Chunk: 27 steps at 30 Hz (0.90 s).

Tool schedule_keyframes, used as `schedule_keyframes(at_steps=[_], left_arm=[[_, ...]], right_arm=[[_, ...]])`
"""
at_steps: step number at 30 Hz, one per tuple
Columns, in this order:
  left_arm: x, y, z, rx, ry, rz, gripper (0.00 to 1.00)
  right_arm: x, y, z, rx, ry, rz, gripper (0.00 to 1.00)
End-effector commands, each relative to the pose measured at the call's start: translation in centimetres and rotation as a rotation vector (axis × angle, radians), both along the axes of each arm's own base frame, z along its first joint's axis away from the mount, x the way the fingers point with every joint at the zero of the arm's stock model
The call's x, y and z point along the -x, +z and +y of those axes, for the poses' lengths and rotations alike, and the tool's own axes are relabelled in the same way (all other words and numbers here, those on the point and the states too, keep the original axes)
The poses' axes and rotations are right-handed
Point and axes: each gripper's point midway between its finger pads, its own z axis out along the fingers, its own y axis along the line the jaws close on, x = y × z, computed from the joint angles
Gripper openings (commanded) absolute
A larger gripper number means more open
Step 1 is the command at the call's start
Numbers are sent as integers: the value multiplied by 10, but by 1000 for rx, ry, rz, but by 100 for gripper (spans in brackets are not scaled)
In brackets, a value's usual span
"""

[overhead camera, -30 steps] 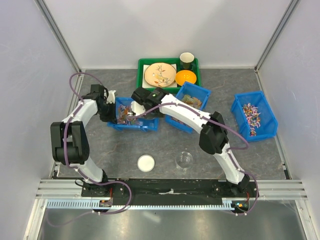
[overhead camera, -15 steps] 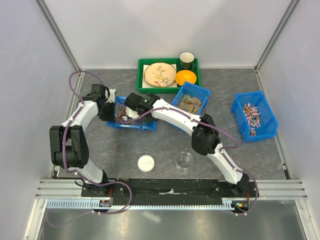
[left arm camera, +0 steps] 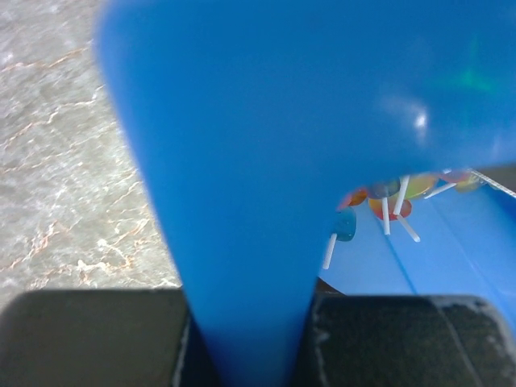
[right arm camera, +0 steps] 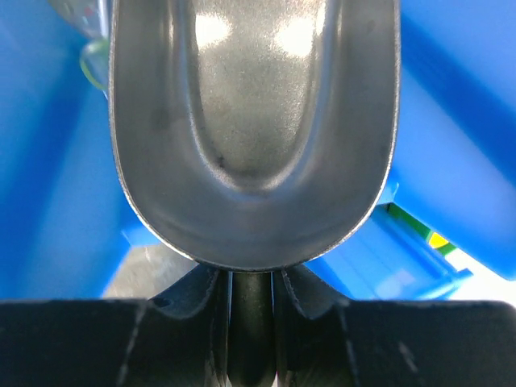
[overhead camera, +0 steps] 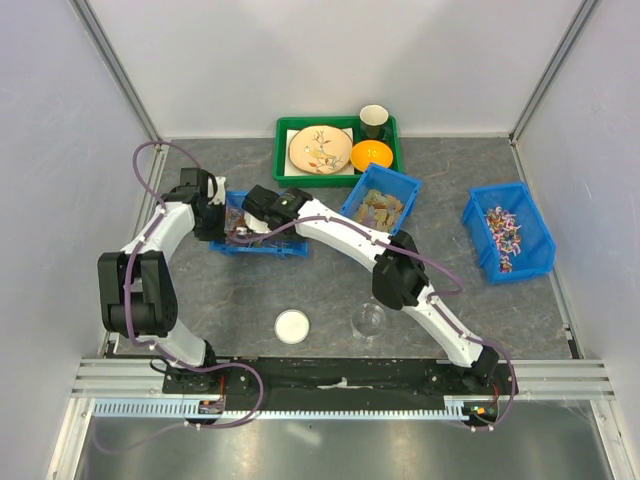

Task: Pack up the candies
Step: Scoop the fake candies from the storage box.

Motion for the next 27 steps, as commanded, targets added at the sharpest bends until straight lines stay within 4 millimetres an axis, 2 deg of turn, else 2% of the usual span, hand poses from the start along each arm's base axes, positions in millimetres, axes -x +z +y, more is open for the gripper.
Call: schedule_keyframes(at_steps=[1,8,14,19,23,27], left_arm=[[-25,32,-13,79,5,-143,1],[-24,29,-13,83,2,-140,1],[-24,26,-15,93,-3,-137,2],[-24,26,-16,92,-3,-137,1],[-24,26,-14,82,1,-143,2],[-24,24,-13,79,5,-140,2]], right_arm=[[1,-10,40,-108,23,-51,0],[12,-9,89,-277,58,-58,0],[17,-22,109,-359,42,-44,0],[21,-29,114,-409,24,-26,0],[23,-18,118,-524,8,12,0],[23,-5,104,-595,-6,27,0]])
